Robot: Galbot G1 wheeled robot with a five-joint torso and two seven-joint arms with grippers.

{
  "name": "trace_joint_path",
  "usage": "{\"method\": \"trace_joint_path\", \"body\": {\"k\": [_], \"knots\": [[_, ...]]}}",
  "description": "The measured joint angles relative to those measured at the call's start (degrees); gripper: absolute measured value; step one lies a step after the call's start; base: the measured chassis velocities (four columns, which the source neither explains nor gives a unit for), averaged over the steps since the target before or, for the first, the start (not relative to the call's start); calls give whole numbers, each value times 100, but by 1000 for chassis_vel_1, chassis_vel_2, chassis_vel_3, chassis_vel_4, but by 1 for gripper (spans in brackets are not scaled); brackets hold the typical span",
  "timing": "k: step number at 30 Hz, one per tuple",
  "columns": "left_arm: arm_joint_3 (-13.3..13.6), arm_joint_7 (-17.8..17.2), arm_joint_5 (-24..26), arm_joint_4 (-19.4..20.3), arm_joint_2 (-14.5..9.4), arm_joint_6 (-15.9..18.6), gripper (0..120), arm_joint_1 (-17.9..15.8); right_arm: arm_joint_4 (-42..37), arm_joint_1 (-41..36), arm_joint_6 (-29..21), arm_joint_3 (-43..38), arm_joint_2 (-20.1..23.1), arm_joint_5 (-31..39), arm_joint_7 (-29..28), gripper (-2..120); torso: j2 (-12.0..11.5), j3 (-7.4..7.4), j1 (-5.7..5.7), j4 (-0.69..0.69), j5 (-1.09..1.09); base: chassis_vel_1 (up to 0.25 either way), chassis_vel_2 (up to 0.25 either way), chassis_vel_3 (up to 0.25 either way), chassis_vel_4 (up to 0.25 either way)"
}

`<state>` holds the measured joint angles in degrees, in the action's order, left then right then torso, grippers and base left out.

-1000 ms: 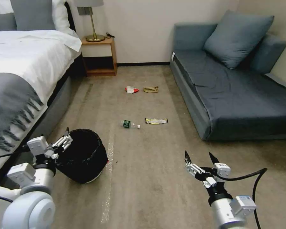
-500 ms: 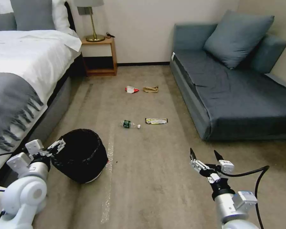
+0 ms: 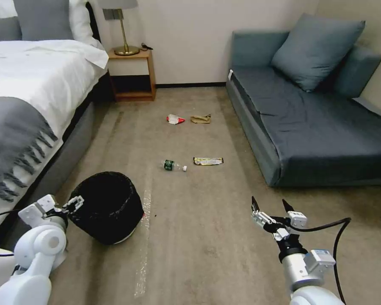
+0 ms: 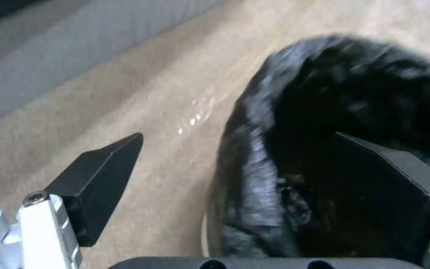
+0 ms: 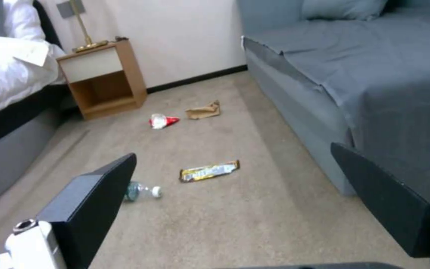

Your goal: Pick up the trash bin, then pick up the garbage on the floor and place it into the trash bin.

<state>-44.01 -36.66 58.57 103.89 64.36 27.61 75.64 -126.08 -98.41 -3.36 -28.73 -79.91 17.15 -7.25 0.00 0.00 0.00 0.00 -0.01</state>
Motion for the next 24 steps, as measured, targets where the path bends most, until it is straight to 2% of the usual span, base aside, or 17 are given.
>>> {"method": "trace_joint_path", "body": {"k": [6,14,17,20,21,23,24], "knots": [[89,259,-61,-607,83,-144,95,-210,69,69,-4,22,-55,0,-14,100,0,0,0,0,0,0,0,0,0],[120,531,-60,-948,79,-189,94,-415,124,64,-3,95,-85,-16,-17,100,0,0,0,0,2,0,0,0,0],[122,605,-66,-1011,80,-152,89,-459,129,64,-3,124,-91,-15,-19,100,0,0,0,1,3,0,0,0,0],[119,700,-90,-1056,96,-68,74,-486,132,70,-3,177,-104,-14,-21,100,0,-1,0,2,6,0,0,0,0],[119,700,-90,-1056,96,-68,74,-486,132,70,-3,177,-104,-14,-21,100,0,-1,0,2,6,0,0,0,0],[118,787,-119,-1073,107,-46,65,-482,132,89,-6,186,-104,-2,-25,100,1,-1,0,3,7,0,0,0,0],[118,787,-119,-1073,107,-46,65,-482,132,89,-6,186,-104,-2,-25,100,1,-1,0,3,7,0,0,0,0]]}}
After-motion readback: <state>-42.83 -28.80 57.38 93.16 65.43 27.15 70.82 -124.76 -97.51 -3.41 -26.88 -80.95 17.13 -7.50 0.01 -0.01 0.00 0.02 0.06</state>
